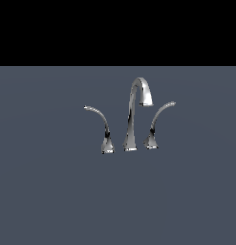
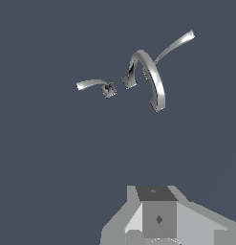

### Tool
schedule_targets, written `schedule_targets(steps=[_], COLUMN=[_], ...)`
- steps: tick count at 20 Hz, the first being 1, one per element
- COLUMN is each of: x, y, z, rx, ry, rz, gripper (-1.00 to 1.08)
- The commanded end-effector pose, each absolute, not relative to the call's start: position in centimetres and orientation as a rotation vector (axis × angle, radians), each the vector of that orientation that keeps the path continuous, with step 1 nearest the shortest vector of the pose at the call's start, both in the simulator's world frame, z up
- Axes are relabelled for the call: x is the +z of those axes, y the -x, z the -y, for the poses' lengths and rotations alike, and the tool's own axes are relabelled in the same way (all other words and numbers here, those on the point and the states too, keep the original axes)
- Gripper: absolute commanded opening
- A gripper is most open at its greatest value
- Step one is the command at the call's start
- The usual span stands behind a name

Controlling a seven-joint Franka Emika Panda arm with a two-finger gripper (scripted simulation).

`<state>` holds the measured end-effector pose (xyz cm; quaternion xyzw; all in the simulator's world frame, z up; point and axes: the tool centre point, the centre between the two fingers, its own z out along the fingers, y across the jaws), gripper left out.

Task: Turn on the faucet by rotating a designated handle.

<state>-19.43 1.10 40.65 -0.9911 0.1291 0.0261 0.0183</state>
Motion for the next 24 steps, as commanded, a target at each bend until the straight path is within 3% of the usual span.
schedule_targets(steps=[1,13,24], x=[39.1,31.9,25.3], y=[17.7,9.2,2.4], z=[-1.0,1.3,6.2], rx=[0.077,0.055,0.032], ry=[3.063,2.943,2.758], rz=[-0.508,-1.016,-1.471], gripper=[-1.00,-1.00,-1.00])
